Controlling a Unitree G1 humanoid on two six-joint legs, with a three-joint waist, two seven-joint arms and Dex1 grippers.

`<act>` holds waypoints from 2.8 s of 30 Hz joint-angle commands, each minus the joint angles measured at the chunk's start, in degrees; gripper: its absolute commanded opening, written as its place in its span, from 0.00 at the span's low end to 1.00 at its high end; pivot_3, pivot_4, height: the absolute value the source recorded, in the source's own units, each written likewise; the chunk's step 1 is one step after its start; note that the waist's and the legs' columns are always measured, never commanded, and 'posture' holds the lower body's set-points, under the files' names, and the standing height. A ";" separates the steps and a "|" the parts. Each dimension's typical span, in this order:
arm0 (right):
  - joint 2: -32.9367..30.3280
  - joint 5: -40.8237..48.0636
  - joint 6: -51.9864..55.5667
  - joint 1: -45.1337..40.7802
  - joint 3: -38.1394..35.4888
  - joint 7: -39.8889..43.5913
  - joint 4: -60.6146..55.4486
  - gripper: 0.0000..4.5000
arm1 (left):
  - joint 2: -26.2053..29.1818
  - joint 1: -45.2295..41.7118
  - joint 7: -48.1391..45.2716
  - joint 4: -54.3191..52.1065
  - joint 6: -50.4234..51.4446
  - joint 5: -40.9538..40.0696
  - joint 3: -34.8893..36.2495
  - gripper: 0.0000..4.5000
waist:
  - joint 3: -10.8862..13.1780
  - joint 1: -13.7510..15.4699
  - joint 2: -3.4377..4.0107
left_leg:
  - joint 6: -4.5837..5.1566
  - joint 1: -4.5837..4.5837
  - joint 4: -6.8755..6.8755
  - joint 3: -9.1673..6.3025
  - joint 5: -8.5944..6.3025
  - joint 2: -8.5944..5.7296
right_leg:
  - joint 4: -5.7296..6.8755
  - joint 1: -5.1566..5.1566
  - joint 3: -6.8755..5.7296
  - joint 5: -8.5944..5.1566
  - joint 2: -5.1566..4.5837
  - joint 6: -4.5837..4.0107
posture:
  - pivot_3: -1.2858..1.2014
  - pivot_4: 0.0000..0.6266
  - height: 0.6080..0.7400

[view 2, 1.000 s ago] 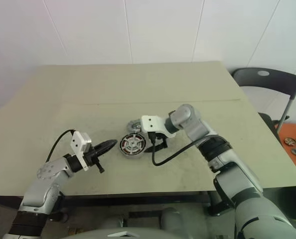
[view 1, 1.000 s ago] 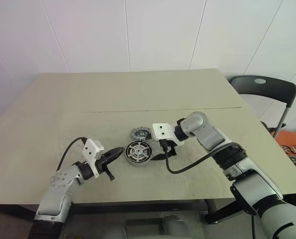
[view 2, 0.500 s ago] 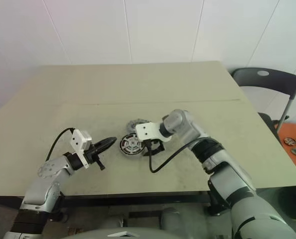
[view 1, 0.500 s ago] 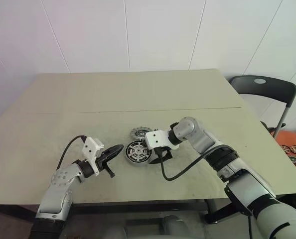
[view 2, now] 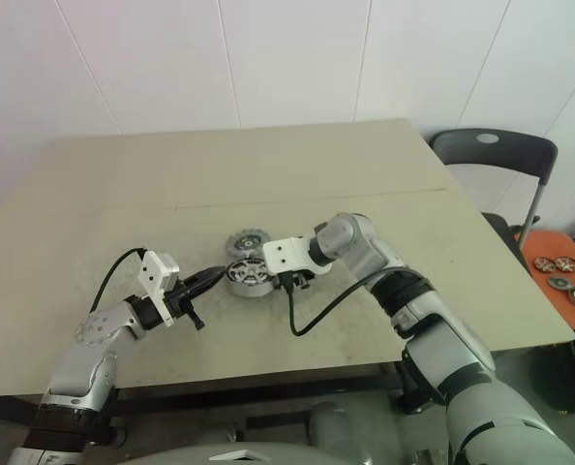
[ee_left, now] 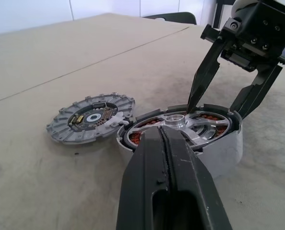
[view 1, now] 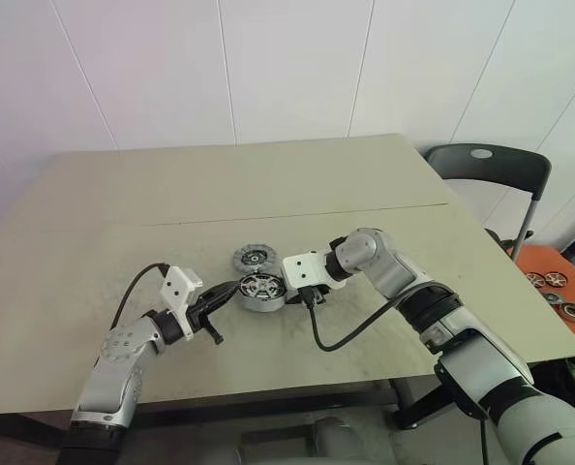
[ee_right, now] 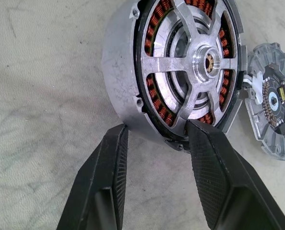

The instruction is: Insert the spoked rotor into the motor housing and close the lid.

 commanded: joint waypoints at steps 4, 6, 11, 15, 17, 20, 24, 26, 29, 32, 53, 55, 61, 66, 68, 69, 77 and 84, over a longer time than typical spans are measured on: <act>0.13 1.74 0.58 1.60 0.26 3.62 -4.66 0.42 | -0.36 -0.95 0.25 -0.59 -1.49 0.53 0.08 0.00 | 0.00 0.14 0.00 | 0.00 -0.08 -0.04 0.00 0.00 0.00 | -0.01 -0.08 0.00 0.00 0.00 0.01 | 0.52 0.00 1.00; 0.28 1.65 0.77 2.06 0.26 3.68 -5.46 0.42 | -0.39 -0.99 0.23 -0.49 -1.54 0.68 0.08 0.00 | 0.01 0.24 0.02 | 0.00 -0.15 -0.07 -0.02 0.00 0.00 | -0.05 -0.13 0.00 0.00 0.00 0.02 | 0.52 0.00 1.00; 0.44 2.50 2.10 2.84 -0.22 4.24 -7.14 0.51 | -0.45 -0.94 0.18 -0.52 -1.59 1.06 0.08 0.00 | 0.01 0.32 0.01 | 0.00 -0.38 -0.04 -0.05 0.00 -0.01 | -0.08 -0.29 -0.01 0.01 0.00 0.04 | 0.52 0.00 1.00; 0.76 1.98 2.58 2.38 -0.57 3.13 -6.95 0.77 | -0.58 -0.91 0.09 -0.45 -1.62 1.28 0.00 0.00 | 0.02 0.17 0.03 | 0.00 -0.35 -0.05 -0.05 0.00 0.00 | -0.07 -0.30 -0.01 0.01 0.00 0.03 | 0.52 0.00 1.00; 0.92 1.96 2.83 1.95 -0.66 3.03 -6.81 0.77 | -0.73 -0.90 0.05 -0.40 -1.62 1.38 -0.11 0.00 | 0.02 0.27 0.03 | 0.00 -0.37 -0.04 -0.05 0.00 -0.01 | -0.06 -0.31 -0.01 0.00 0.00 0.03 | 0.52 0.00 1.00; 1.09 2.11 3.40 1.62 -0.44 3.62 -6.85 0.77 | -0.99 -0.93 0.14 -0.26 -1.68 1.61 -0.36 0.00 | 0.02 0.32 0.03 | 0.00 -0.42 -0.02 -0.05 0.00 -0.01 | -0.11 -0.31 -0.01 0.00 0.00 0.03 | 0.52 0.00 1.00; 1.54 2.26 4.32 2.00 0.14 4.32 -7.34 0.48 | -1.26 -0.76 0.30 -0.38 -1.65 1.77 -0.55 0.00 | 0.02 0.37 0.03 | 0.00 -0.44 -0.05 -0.05 0.00 -0.01 | -0.14 -0.32 -0.01 0.01 0.00 0.03 | 0.52 0.00 1.00; 1.59 2.31 4.73 2.51 0.51 4.79 -8.07 0.34 | -1.32 -0.54 0.33 -0.54 -1.67 1.77 -0.55 0.00 | 0.02 0.37 0.03 | 0.00 -0.43 -0.06 -0.06 0.00 -0.01 | -0.14 -0.32 -0.02 0.01 0.00 0.03 | 0.52 0.00 1.00; 1.80 2.15 5.13 3.02 0.62 4.83 -8.72 0.11 | -1.36 -0.45 0.42 -0.42 -1.67 1.77 -0.57 0.00 | 0.02 0.19 0.03 | 0.00 -0.41 -0.06 -0.06 0.00 -0.01 | -0.13 -0.32 -0.02 0.01 0.00 0.03 | 0.52 0.00 1.00; 1.88 1.32 4.80 3.10 0.69 3.61 -8.58 0.01 | -1.34 -0.46 0.49 -0.40 -1.61 1.76 -0.64 0.00 | 0.02 0.23 0.03 | 0.00 -0.37 -0.03 -0.08 0.00 -0.01 | -0.10 -0.29 -0.03 0.00 0.00 0.02 | 0.52 0.00 1.00; 10.44 2.53 19.26 2.83 -3.49 -7.51 -4.90 0.01 | 2.66 2.03 -1.28 -3.47 -0.76 0.31 1.10 0.00 | 0.03 0.18 0.03 | 0.00 -0.52 -0.03 -0.21 0.00 -0.01 | -0.01 -0.53 -0.02 0.04 0.11 -0.04 | 0.52 0.00 1.00; 10.16 4.64 22.21 3.67 -5.06 -7.11 -6.02 0.01 | 3.83 2.38 -2.02 -3.72 -0.68 -0.32 2.07 0.00 | 0.03 0.29 0.03 | 0.00 -0.54 -0.05 -0.21 0.00 -0.01 | -0.04 -0.53 -0.02 0.05 0.11 -0.03 | 0.52 0.00 1.00; 7.17 8.57 34.06 5.93 -9.61 -8.41 -11.18 0.01 | 5.52 3.23 -2.30 -3.51 -1.26 -0.30 3.40 0.00 | 0.05 0.73 0.06 | -0.01 -0.59 -0.03 -0.24 0.00 -0.03 | -0.09 -0.52 -0.03 0.03 0.10 -0.04 | 0.52 0.00 1.00; 2.78 10.21 45.90 9.33 -10.83 -10.57 -21.61 0.01 | 5.23 2.97 -2.18 -3.09 -1.55 0.13 2.88 0.00 | 0.06 2.04 0.08 | -0.02 -0.68 -0.05 -0.23 -0.01 -0.11 | -0.25 -0.53 -0.03 0.01 0.01 -0.02 | 0.52 0.00 1.00; 0.25 9.34 48.04 11.09 -9.85 -12.05 -25.90 0.01 | 5.12 2.68 -2.21 -2.74 -1.73 0.39 2.54 0.00 | 0.06 2.27 0.07 | -0.02 -0.69 -0.08 -0.23 -0.01 -0.11 | -0.26 -0.56 -0.04 0.00 0.00 0.00 | 0.52 0.00 1.00; -0.99 9.52 49.39 12.00 -9.46 -12.27 -28.07 0.01 | 5.07 2.59 -2.23 -2.56 -1.81 0.52 2.37 0.00 | 0.06 2.24 0.07 | -0.02 -0.71 -0.08 -0.23 -0.02 -0.11 | -0.27 -0.57 -0.04 -0.01 0.00 -0.01 | 0.52 0.00 1.00; -5.32 15.61 60.07 13.35 -11.54 -12.77 -35.44 0.01 | 4.96 2.18 -2.66 -1.34 -2.27 0.99 1.89 0.00 | 0.14 1.37 0.06 | -0.02 -0.73 -0.22 -0.18 -0.02 -0.09 | -0.19 -0.77 -0.03 -0.01 0.02 -0.01 | 0.52 0.00 1.00; -1.19 20.11 47.44 10.50 -14.57 -13.81 -32.92 0.01 | 4.56 1.47 -2.43 -0.33 -2.92 1.87 1.49 0.00 | 0.18 1.43 0.01 | -0.02 -0.89 -0.17 -0.18 -0.02 -0.10 | -0.22 -0.85 -0.03 0.00 0.01 0.01 | 0.52 0.00 1.00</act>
